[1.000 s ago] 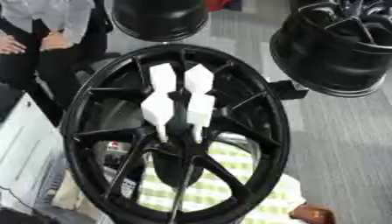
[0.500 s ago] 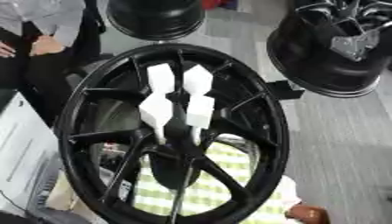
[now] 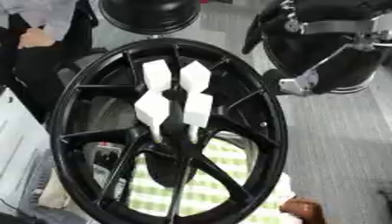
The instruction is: Pull the pin out of the wheel hub.
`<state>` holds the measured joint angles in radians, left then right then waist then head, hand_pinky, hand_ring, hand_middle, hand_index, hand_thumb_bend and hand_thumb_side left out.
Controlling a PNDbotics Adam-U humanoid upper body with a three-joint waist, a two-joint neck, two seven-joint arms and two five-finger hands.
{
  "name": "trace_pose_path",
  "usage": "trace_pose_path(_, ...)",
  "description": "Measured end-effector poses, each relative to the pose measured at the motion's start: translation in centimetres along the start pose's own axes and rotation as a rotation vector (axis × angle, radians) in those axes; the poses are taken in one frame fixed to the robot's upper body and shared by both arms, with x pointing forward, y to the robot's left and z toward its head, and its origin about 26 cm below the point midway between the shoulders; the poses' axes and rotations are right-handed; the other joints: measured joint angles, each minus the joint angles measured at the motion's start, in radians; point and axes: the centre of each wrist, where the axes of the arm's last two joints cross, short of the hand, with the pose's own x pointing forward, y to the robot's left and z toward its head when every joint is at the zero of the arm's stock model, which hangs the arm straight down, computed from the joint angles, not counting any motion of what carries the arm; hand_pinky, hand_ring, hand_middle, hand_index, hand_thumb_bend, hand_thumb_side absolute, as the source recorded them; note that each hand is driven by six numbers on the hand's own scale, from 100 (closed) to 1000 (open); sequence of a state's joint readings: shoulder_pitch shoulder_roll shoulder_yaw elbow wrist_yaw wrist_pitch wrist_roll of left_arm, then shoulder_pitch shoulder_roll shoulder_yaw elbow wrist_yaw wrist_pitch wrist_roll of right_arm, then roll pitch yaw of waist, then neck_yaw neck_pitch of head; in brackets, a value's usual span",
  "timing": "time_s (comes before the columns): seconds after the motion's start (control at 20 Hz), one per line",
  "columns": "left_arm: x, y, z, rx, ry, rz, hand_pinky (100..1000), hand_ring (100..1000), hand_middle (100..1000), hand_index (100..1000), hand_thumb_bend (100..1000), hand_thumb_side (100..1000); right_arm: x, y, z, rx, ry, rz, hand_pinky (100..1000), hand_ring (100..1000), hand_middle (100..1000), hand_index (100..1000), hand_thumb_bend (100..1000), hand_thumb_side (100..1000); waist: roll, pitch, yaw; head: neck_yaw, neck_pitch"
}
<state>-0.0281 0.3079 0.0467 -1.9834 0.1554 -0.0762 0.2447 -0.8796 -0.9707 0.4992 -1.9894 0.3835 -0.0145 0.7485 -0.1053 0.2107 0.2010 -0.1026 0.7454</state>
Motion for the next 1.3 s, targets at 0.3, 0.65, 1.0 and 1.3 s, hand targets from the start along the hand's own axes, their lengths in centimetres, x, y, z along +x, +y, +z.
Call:
trace_pose_path(0.3, 0.2, -0.1, -0.3, -0.016, -0.012, -0.001, 833, 746, 777, 840, 126, 918, 0.8, -0.2, -0.9, 0.017, -0.04, 0.02, 971, 905, 810, 849, 100, 579, -0.019, 0.016, 0.013, -0.008, -0.008)
trace_pose_path(0.65, 0.7, -0.2, -1.0, -0.039, -0.037, -0.005, 834, 747, 777, 836, 126, 920, 1.5, -1.3, -1.5, 0.031, -0.077, 0.083, 973, 906, 810, 845, 100, 588, -0.048, 0.038, 0.034, -0.019, -0.035)
trace_pose_path(1.0, 0.9, -0.6, -1.4, -0.058, -0.048, 0.002, 834, 748, 777, 835, 125, 923, 2.0, -2.5, -1.8, 0.027, -0.07, 0.104, 974, 903, 806, 843, 100, 735, -0.059, 0.062, 0.052, -0.031, -0.062)
trace_pose_path(1.3, 0.9, -0.8, -1.4, -0.071, -0.046, 0.004, 835, 748, 777, 834, 125, 926, 1.8, -2.6, -2.1, 0.045, -0.029, 0.091, 974, 903, 804, 840, 100, 679, -0.068, 0.08, 0.059, -0.039, -0.074)
